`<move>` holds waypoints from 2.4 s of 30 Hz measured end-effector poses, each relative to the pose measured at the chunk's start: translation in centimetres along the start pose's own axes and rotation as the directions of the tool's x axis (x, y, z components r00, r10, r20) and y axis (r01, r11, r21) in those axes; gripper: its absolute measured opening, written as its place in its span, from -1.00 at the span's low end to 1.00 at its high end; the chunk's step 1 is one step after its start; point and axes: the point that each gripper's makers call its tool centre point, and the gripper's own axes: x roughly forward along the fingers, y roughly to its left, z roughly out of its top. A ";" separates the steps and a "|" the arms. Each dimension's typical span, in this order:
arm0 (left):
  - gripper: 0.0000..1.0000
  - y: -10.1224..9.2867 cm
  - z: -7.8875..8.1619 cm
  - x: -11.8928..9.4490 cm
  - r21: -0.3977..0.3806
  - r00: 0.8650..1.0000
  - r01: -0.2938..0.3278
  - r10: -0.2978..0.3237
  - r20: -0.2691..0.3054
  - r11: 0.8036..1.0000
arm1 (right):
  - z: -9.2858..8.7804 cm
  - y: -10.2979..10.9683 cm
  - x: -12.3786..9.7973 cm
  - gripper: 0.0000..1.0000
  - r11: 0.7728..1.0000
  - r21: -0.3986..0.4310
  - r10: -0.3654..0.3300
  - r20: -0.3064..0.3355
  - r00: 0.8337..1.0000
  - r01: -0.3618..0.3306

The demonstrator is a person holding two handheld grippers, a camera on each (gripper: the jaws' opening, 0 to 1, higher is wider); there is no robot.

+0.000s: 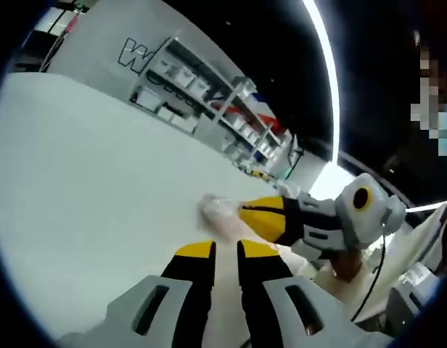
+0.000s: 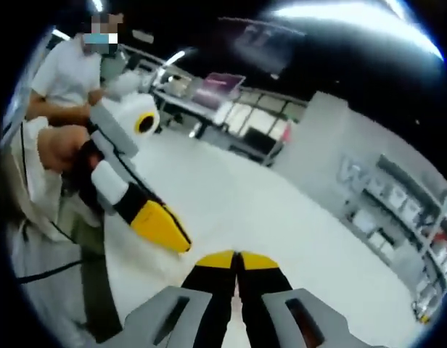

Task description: Open the resealable bag by pulling the two sides of the seal apart until the entire bag opening is separated and visibly accessible.

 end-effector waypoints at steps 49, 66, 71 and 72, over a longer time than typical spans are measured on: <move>0.99 1.0 7.6 -4.4 0.240 0.860 -0.217 0.069 0.505 0.946 | 4.7 -6.6 -3.9 -1.00 0.931 0.364 -0.073 0.252 0.965 -0.025; 0.84 0.5 8.7 -6.0 0.234 0.821 -0.211 0.043 0.569 0.949 | 6.6 -8.3 -5.7 -1.00 0.919 0.391 -0.091 0.323 0.942 -0.045; 0.87 0.7 8.6 -6.1 0.245 0.822 -0.233 0.056 0.566 0.941 | 7.1 -8.5 -6.0 -1.00 0.924 0.381 -0.100 0.334 0.937 -0.037; 0.88 0.8 8.6 -6.1 0.244 0.821 -0.237 0.060 0.567 0.940 | 7.1 -8.5 -6.0 -1.00 0.924 0.380 -0.101 0.335 0.937 -0.036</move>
